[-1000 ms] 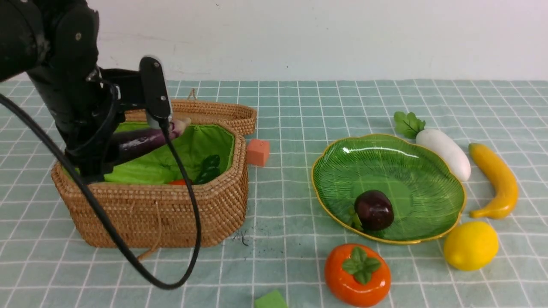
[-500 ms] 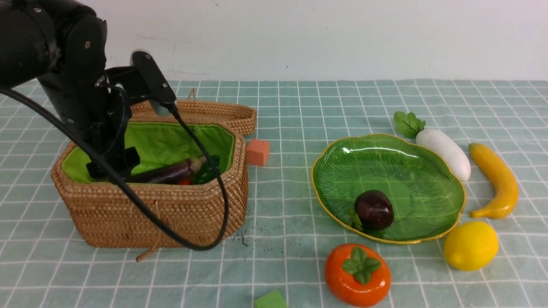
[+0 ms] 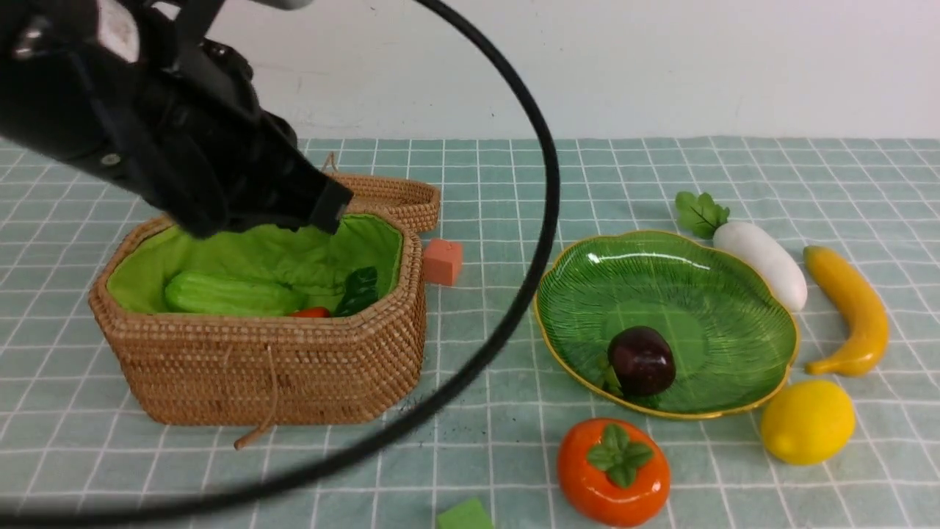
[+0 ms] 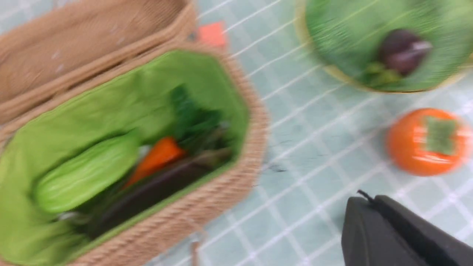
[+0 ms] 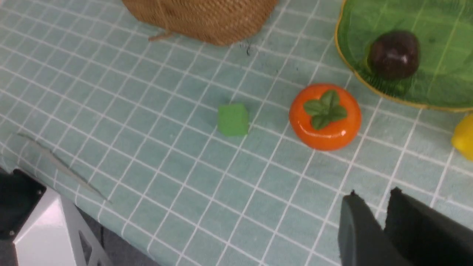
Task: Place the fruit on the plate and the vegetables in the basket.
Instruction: Grab a tomato with your right arm and place it on the plate on the right.
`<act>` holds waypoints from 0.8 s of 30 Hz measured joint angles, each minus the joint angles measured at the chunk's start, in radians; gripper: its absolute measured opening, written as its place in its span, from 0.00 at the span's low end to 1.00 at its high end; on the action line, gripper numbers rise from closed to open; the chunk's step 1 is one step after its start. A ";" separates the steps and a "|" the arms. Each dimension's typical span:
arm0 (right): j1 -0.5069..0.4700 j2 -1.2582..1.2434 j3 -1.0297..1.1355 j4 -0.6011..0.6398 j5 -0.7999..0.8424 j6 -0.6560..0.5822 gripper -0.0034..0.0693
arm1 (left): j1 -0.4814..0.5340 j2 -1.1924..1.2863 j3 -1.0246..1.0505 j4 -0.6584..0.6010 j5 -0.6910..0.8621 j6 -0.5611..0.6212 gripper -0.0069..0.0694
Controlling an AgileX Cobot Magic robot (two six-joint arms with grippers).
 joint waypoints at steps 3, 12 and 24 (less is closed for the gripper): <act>0.000 0.079 0.001 0.000 0.008 0.008 0.22 | -0.057 -0.125 0.127 -0.005 -0.063 -0.037 0.07; 0.063 0.285 0.002 -0.017 -0.043 0.085 0.22 | -0.198 -0.563 0.667 -0.088 -0.394 -0.095 0.07; 0.335 0.588 0.002 -0.295 -0.231 0.419 0.35 | -0.235 -0.901 0.933 -0.157 -0.755 -0.099 0.07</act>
